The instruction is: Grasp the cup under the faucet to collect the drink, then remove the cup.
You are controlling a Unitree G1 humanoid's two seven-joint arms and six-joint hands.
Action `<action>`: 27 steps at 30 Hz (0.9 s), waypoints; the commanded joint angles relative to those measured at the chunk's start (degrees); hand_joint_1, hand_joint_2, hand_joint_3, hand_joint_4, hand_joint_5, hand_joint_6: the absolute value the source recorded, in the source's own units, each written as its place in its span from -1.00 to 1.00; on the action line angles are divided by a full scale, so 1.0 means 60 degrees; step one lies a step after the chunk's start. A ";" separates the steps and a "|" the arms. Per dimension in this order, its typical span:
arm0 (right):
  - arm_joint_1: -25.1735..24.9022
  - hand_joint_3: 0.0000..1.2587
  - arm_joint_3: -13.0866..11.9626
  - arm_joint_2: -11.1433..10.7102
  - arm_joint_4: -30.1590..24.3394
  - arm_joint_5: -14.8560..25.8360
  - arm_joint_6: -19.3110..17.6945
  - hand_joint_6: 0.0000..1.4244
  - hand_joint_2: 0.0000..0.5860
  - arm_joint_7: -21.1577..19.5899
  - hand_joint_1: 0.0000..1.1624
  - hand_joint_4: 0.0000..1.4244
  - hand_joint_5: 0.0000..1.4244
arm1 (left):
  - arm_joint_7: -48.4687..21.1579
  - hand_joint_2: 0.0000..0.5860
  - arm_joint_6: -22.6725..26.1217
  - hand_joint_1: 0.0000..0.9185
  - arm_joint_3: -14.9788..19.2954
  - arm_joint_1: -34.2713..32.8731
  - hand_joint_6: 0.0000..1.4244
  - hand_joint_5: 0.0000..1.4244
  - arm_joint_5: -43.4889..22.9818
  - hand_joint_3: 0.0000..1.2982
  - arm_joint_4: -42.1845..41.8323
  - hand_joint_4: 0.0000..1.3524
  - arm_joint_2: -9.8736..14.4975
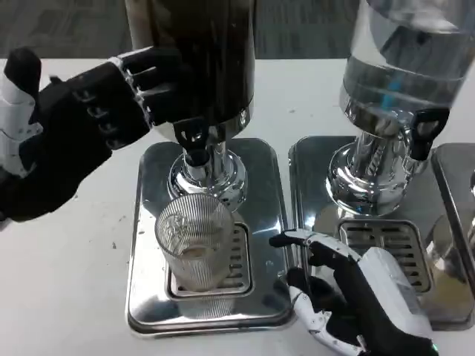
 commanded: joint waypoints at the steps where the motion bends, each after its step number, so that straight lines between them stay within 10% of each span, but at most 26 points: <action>1: 0.0002 -0.42 0.0011 0.0050 0.0091 0.0000 0.0055 -0.47 0.83 -0.0150 0.00 -0.63 -0.67 | -0.0237 -0.79 0.0085 -1.00 -0.0290 -0.0260 -0.75 -0.69 0.0218 -0.62 0.0249 -0.77 -0.0041; 27: 0.0015 -0.40 -0.0030 0.0180 0.0249 0.0122 0.0029 -0.44 0.81 -0.0197 0.03 -0.62 -0.65 | -0.0692 -0.82 -0.0508 -1.00 -0.0912 -0.0594 -0.78 -0.76 0.1036 -0.65 0.0298 -0.83 -0.0255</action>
